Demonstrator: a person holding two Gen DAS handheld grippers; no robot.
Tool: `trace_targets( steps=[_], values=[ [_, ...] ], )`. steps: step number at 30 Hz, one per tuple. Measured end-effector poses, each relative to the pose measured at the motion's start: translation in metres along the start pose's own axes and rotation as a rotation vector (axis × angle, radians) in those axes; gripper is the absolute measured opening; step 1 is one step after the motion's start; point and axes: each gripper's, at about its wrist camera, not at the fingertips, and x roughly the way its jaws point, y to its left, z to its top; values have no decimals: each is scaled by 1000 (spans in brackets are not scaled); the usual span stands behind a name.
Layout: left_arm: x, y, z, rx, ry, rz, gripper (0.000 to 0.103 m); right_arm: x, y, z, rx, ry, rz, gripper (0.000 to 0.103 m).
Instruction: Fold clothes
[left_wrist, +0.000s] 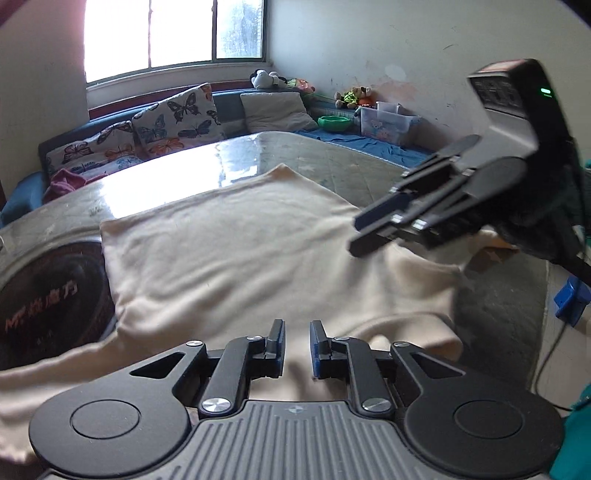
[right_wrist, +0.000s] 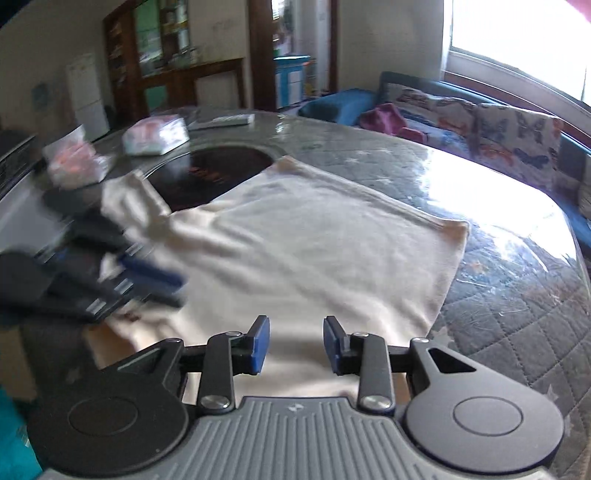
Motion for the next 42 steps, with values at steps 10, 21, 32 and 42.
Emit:
trace_targets(
  steps=[10, 21, 32, 42],
  values=[
    [-14, 1, -17, -53, 13, -29, 16, 19, 0, -11, 24, 11, -55, 40],
    [-5, 34, 15, -146, -41, 58, 17, -21, 30, -38, -140, 39, -77, 46],
    [5, 74, 2, -328, -29, 199, 18, -10, 24, -27, -72, -6, -41, 47],
    [10, 81, 19, -378, -65, 210, 25, -10, 26, -30, -51, -8, -27, 48]
  ],
)
